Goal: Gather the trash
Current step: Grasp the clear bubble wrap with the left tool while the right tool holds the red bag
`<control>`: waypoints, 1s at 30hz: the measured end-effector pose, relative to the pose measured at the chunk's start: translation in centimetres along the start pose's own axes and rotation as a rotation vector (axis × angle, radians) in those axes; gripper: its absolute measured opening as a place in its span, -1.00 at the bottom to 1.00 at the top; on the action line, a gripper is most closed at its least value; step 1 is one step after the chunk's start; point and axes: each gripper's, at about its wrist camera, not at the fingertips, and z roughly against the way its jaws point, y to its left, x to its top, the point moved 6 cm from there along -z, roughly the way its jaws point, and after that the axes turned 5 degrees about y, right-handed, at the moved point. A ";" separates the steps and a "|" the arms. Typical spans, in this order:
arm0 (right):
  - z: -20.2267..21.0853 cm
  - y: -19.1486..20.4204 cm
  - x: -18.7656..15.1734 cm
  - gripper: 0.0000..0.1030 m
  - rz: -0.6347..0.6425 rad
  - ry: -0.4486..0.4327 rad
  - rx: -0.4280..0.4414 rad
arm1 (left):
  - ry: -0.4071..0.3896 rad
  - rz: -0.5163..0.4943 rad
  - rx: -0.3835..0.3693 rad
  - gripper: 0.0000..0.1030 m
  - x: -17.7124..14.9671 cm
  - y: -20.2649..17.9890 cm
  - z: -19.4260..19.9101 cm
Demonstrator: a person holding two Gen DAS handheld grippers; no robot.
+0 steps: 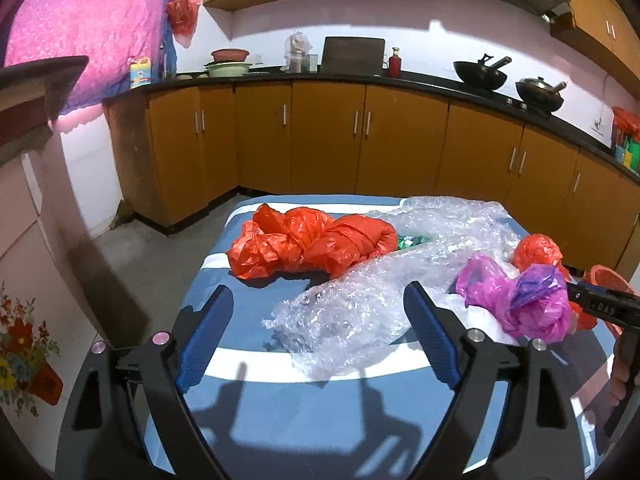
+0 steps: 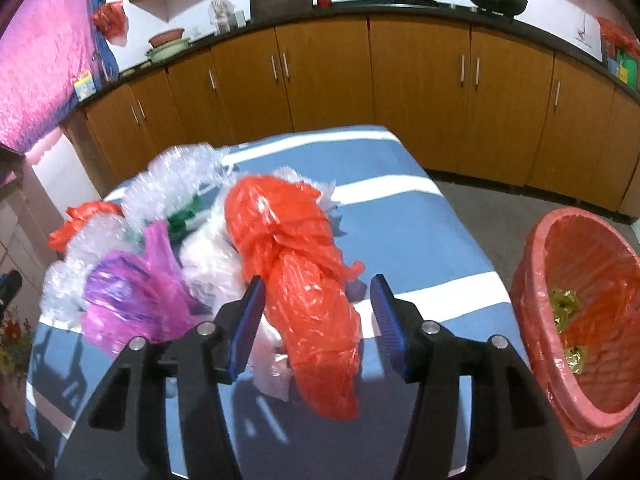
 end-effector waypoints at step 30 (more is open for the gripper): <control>4.6 -2.7 -0.9 -0.87 -0.070 -0.090 -0.004 | 0.184 -0.079 -0.121 -0.77 -1.9 -2.2 -4.3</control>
